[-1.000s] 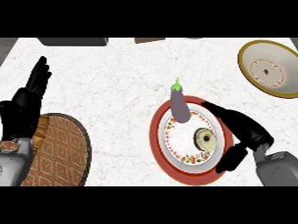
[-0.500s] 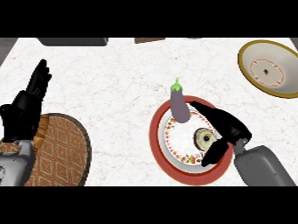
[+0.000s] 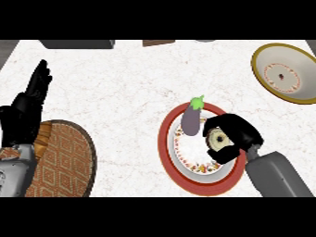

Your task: Pick the cupcake from the plate and place it in the bowl

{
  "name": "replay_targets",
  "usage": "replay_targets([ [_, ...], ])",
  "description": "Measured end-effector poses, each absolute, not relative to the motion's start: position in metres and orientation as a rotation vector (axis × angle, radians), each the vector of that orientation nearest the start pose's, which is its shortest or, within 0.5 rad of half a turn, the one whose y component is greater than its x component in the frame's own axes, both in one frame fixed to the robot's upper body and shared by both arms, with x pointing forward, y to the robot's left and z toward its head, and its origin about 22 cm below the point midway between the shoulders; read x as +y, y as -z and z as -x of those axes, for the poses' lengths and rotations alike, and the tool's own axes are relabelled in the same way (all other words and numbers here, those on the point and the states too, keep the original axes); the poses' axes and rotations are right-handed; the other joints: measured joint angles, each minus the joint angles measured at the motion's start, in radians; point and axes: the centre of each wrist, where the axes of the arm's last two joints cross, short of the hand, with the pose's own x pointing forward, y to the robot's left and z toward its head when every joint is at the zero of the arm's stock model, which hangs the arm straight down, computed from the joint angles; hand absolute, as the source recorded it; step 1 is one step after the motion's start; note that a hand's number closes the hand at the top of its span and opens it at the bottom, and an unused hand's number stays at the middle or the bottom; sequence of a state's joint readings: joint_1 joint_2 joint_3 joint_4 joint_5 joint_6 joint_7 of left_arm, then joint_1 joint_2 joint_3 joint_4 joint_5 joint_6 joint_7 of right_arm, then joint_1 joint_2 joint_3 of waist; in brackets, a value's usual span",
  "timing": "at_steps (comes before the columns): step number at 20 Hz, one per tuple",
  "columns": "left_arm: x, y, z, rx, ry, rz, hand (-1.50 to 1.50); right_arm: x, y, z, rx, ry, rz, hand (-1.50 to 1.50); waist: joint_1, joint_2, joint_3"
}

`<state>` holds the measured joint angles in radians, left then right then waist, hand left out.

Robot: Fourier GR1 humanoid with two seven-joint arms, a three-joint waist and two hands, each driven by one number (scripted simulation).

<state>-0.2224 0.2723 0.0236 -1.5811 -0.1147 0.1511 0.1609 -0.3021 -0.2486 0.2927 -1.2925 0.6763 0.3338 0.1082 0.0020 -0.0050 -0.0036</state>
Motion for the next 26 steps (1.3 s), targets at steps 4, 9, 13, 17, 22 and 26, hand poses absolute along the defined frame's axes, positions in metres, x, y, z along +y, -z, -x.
replay_targets([
  [4,0.269,-0.081,-0.29,-1.641,0.165,-0.391,0.0,-0.202,-0.004,-0.299,-1.231,-1.237,0.35,1.5,0.0,0.0,0.0],
  [9,0.269,-0.08,-0.29,-1.645,0.168,-0.382,0.0,-0.16,-0.007,-0.291,-1.243,-1.259,0.372,1.5,0.0,-0.001,-0.001],
  [13,0.263,-0.078,-0.287,-1.645,0.178,-0.377,0.0,-0.109,-0.011,-0.288,-1.241,-1.295,0.429,1.5,0.006,-0.007,-0.005],
  [17,0.264,-0.08,-0.288,-1.65,0.171,-0.389,0.0,-0.079,-0.024,-0.279,-1.299,-1.278,0.444,1.5,0.003,-0.003,-0.001],
  [22,0.264,-0.081,-0.29,-1.649,0.166,-0.394,0.0,-0.068,-0.058,-0.263,-1.458,-1.063,0.429,1.5,-0.003,0.0,0.002],
  [26,0.265,-0.081,-0.289,-1.647,0.161,-0.402,0.0,-0.073,-0.09,-0.255,-1.573,-0.87,0.478,1.5,-0.008,0.0,0.003],
])
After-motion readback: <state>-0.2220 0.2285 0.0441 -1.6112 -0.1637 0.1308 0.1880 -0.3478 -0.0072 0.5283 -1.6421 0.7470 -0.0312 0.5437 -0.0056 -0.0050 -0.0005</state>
